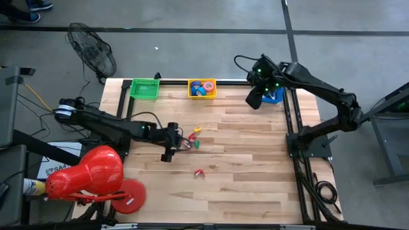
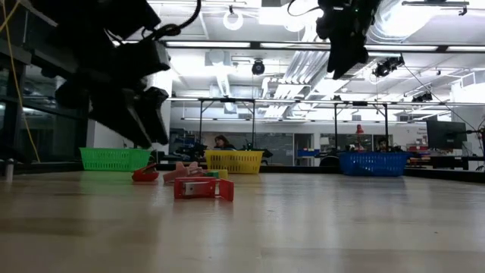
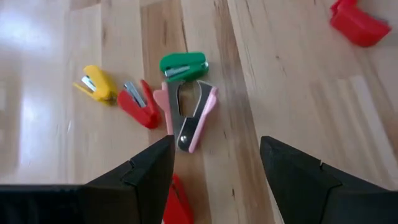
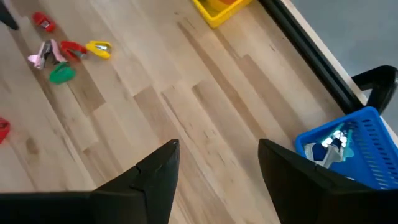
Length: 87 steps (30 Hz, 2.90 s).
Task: Pick and place Stapler, Stapler remover, tape
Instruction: Put the pink staple remover into the blue bin
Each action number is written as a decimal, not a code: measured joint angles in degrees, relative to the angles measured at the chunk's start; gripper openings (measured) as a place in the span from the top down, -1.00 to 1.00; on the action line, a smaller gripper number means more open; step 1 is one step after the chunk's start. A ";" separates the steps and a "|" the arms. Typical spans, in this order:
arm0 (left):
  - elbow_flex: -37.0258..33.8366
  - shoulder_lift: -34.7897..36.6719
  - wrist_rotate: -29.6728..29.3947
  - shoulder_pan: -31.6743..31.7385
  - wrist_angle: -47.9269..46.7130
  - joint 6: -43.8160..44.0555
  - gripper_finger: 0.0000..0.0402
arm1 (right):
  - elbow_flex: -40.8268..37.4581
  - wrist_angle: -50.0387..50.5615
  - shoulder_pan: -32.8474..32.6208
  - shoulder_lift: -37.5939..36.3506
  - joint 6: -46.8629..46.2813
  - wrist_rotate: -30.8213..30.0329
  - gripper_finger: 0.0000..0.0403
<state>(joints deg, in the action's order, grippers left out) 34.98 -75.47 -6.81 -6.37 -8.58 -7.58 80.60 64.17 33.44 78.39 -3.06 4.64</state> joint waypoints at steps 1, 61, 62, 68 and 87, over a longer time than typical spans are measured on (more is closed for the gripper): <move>0.00 -0.67 -0.02 0.00 0.60 -0.38 -0.16 | 0.00 0.00 -0.31 0.00 -0.14 -0.04 -0.04; 0.04 -14.36 12.65 9.40 11.84 -8.00 0.60 | 0.00 0.02 -3.07 0.00 0.56 0.12 -0.05; 0.04 -14.11 13.41 9.40 11.90 -7.27 0.60 | 0.00 0.13 -3.25 0.00 0.56 0.11 -0.05; 2.77 -12.14 16.73 9.33 11.43 -4.40 0.60 | -0.02 -0.07 -5.58 0.00 1.01 0.17 -0.05; 24.52 -11.67 3.67 9.40 11.54 -12.32 0.60 | -0.02 -16.07 -21.05 0.00 11.09 -0.92 -0.05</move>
<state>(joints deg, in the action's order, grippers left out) 59.50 -87.13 -3.14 3.03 2.96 -19.90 80.58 48.10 12.39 78.39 8.03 3.73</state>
